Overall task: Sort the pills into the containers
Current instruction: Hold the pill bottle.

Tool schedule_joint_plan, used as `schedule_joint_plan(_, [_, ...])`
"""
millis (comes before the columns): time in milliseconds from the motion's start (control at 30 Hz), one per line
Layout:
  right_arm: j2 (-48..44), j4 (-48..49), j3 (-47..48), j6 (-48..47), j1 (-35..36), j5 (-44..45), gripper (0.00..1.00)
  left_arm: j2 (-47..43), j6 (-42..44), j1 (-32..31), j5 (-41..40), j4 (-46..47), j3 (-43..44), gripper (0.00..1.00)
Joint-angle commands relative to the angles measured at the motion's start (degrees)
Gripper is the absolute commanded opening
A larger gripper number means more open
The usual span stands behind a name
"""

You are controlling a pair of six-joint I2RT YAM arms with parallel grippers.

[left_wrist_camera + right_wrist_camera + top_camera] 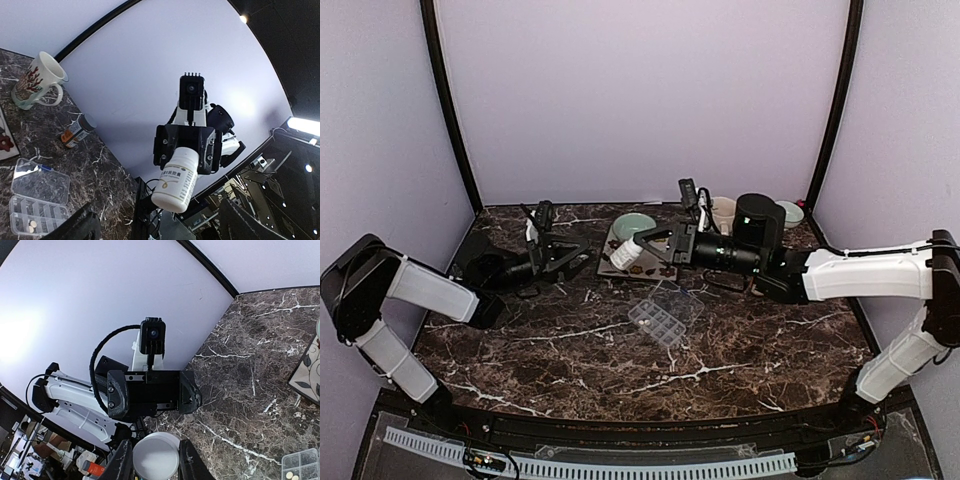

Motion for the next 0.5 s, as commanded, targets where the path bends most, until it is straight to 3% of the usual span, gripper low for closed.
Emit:
schedule_joint_plan(0, [-2.37,7.45,-2.03,2.97,-1.11,-0.97,0.00,2.40,-1.45,-2.51,2.01,7.35,4.13,0.85])
schedule_joint_plan(467, [-0.86,14.94,-5.08,7.89,-2.28,-1.92,0.00,7.71,-2.50,-7.39,2.56,11.51,7.61,0.82])
